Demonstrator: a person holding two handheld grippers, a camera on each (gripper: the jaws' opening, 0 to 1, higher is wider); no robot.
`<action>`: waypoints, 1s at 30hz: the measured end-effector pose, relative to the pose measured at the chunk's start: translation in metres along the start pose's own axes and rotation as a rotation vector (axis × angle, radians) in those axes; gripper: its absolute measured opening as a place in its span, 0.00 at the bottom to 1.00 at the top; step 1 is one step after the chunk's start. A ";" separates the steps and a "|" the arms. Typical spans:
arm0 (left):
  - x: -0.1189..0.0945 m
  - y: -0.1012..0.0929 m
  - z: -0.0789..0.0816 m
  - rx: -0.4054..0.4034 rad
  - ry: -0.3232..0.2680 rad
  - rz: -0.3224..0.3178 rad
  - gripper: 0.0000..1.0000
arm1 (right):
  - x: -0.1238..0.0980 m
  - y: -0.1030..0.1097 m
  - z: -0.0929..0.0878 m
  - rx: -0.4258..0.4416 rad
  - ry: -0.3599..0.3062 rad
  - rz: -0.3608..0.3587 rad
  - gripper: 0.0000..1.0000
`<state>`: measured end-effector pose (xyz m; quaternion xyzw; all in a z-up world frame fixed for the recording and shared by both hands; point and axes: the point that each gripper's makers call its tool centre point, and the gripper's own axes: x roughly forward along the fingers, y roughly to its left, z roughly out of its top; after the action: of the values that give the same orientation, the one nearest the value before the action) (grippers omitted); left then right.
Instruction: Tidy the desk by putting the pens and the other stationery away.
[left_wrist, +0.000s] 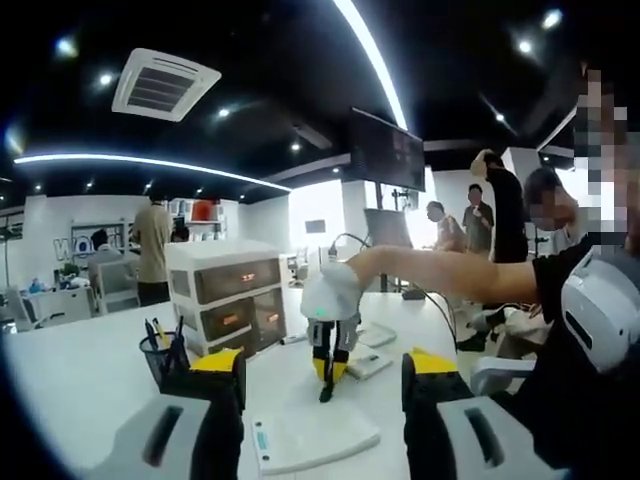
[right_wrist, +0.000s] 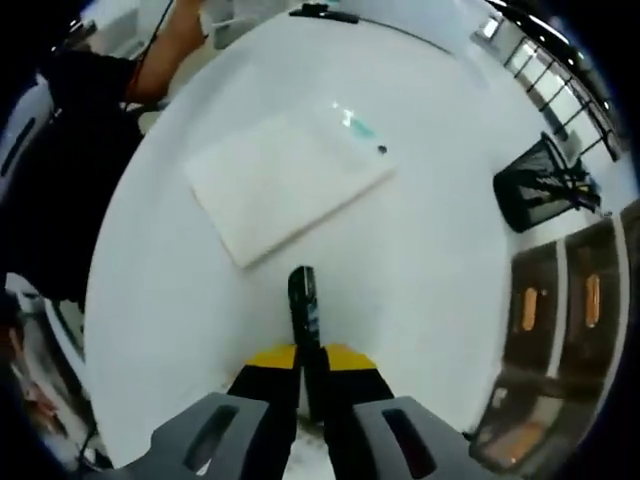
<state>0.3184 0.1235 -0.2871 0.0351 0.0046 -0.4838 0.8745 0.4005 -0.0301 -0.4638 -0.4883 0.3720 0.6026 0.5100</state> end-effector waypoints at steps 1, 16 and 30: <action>0.000 0.000 0.000 0.001 0.001 0.000 0.63 | 0.000 0.000 0.000 -0.002 0.000 -0.001 0.06; 0.000 0.001 -0.001 0.002 0.003 0.005 0.63 | -0.022 -0.015 0.012 0.079 -0.109 -0.071 0.05; -0.005 0.004 0.003 0.005 -0.010 0.018 0.63 | -0.061 -0.040 0.017 0.223 -0.383 -0.213 0.05</action>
<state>0.3194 0.1295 -0.2839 0.0348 -0.0012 -0.4763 0.8786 0.4359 -0.0215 -0.3985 -0.3424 0.2790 0.5822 0.6827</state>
